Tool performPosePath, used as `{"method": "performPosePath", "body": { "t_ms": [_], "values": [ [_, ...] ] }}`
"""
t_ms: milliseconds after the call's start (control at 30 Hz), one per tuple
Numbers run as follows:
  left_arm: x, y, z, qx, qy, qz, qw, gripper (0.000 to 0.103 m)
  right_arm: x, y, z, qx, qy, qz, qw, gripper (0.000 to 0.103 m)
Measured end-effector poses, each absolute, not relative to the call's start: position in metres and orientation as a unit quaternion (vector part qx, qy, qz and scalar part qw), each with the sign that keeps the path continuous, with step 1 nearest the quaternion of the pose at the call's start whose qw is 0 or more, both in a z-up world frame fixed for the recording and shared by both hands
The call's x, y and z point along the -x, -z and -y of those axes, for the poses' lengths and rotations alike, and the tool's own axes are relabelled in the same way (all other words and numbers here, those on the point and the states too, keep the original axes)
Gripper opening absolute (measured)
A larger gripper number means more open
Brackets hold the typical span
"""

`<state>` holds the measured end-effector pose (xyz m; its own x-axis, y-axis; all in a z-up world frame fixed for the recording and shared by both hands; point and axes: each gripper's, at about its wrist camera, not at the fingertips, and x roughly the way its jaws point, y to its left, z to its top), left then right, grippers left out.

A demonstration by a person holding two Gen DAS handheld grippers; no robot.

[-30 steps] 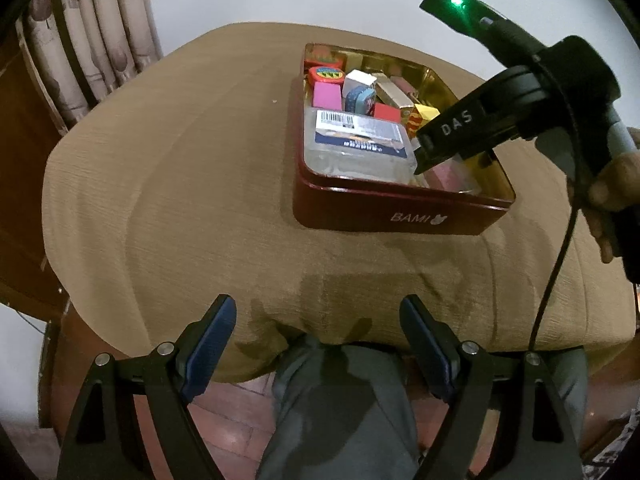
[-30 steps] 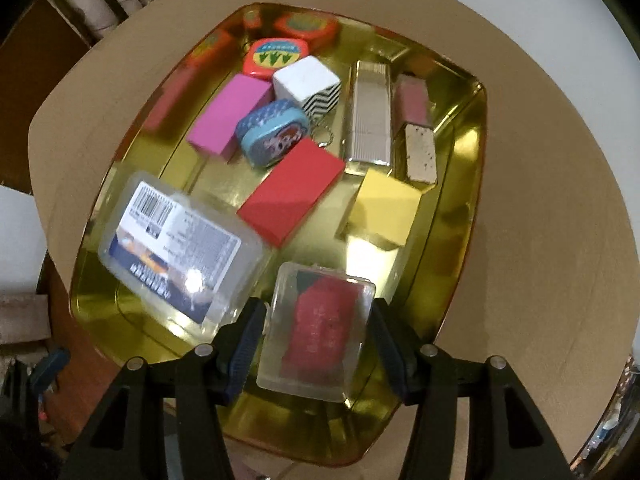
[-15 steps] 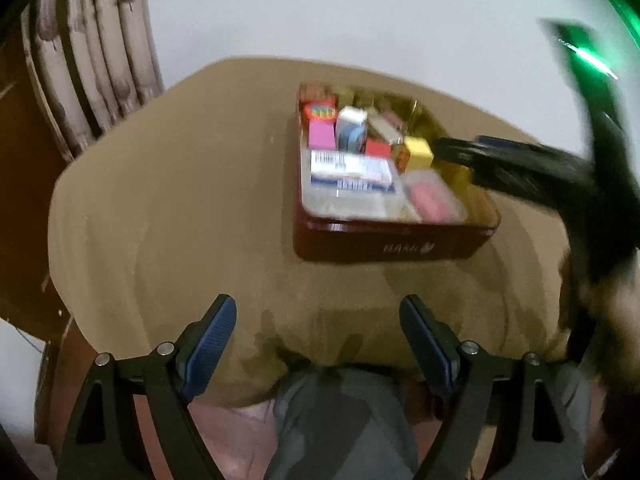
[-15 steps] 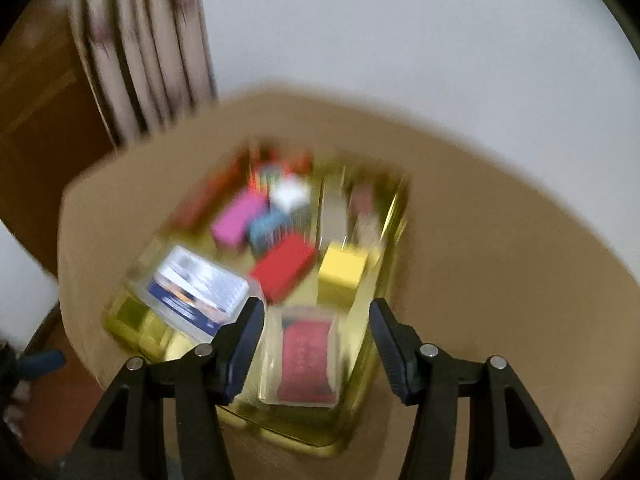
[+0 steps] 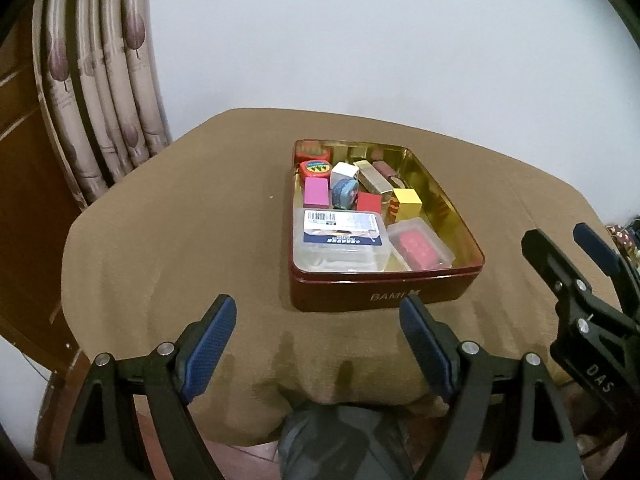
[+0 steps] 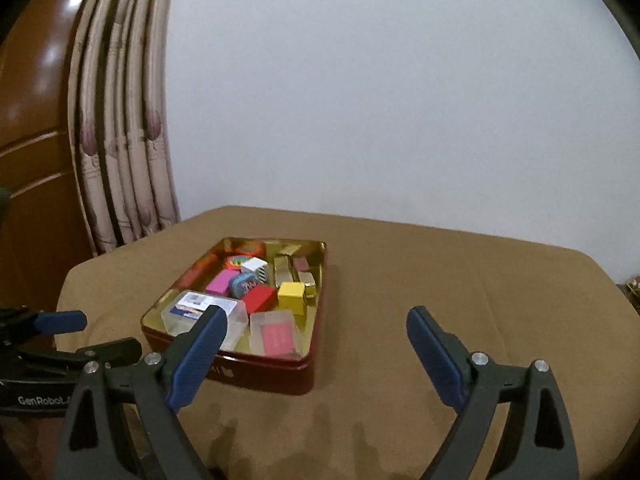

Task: Organize rigid objects

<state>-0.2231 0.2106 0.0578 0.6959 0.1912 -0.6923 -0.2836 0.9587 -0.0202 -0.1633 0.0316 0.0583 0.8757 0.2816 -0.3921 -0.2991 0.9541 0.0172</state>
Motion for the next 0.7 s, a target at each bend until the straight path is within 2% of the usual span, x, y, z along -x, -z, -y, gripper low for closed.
{"method": "performPosePath", "body": {
  "t_ms": [700],
  "values": [
    [0.228, -0.069, -0.204, 0.049, -0.133, -0.349, 0.926, 0.081, 0.198, -0.076, -0.040, 0.029, -0.117, -0.170, 0.978, 0.094]
  ]
}}
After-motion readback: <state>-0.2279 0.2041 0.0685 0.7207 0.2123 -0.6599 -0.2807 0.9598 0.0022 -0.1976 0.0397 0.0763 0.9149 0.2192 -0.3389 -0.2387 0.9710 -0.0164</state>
